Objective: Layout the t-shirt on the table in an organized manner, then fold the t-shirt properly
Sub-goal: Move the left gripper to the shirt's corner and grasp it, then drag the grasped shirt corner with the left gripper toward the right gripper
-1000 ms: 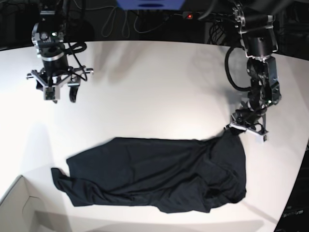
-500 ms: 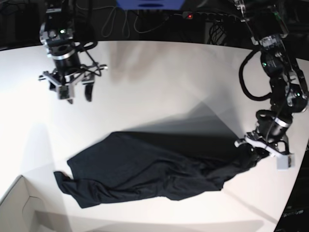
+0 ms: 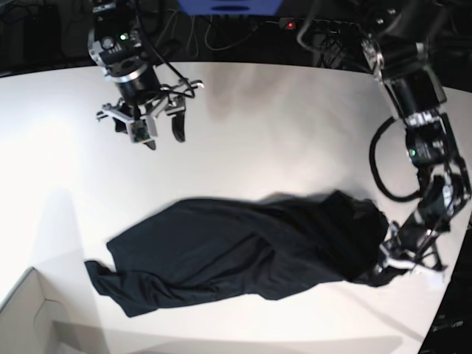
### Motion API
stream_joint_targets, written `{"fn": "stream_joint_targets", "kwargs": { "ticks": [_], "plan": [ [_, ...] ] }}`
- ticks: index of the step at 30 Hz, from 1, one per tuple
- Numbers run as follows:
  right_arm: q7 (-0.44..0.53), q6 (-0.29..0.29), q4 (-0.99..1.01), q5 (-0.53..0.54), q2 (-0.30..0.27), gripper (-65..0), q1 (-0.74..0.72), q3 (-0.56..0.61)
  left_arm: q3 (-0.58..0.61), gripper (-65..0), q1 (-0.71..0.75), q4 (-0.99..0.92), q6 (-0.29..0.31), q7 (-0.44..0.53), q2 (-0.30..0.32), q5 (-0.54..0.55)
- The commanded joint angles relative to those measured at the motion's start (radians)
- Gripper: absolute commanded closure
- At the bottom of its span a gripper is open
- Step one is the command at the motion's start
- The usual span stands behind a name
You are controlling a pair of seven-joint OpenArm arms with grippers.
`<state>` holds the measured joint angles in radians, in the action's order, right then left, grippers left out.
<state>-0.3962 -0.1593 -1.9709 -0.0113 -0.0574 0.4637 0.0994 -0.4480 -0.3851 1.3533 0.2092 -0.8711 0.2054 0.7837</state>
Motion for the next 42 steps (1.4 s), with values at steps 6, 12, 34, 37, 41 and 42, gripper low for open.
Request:
{"fn": "stream_joint_targets", "kwargs": {
  "ticks": [6,12,34,37,41,42],
  "plan": [
    [0.026,0.002,-0.018,0.004,0.020,-32.3,0.017,-0.005,0.001,-0.5,-0.275,-0.312,0.008,0.074,0.013,0.006],
    [0.026,0.002,-0.018,0.004,0.021,-32.3,0.027,-0.005,0.002,-10.2,-0.397,-0.467,0.008,0.189,0.001,-0.171],
    [0.027,0.002,-0.017,0.006,0.014,-32.2,0.004,0.006,0.160,-53.1,0.242,0.030,0.009,0.224,-0.030,-0.151],
    [0.027,0.002,-0.017,0.006,0.009,-32.2,0.005,0.006,0.232,-53.1,0.254,-0.002,0.006,0.260,-0.024,-0.191],
    [0.027,0.002,-0.017,0.006,-0.008,-32.2,0.011,0.003,0.251,-53.1,0.254,-0.019,0.005,0.267,-0.036,-0.295],
    [0.027,0.002,-0.018,0.006,-0.008,-32.2,0.013,0.000,0.251,-53.1,0.254,-0.021,0.005,0.267,-0.048,-0.317]
  ]
}}
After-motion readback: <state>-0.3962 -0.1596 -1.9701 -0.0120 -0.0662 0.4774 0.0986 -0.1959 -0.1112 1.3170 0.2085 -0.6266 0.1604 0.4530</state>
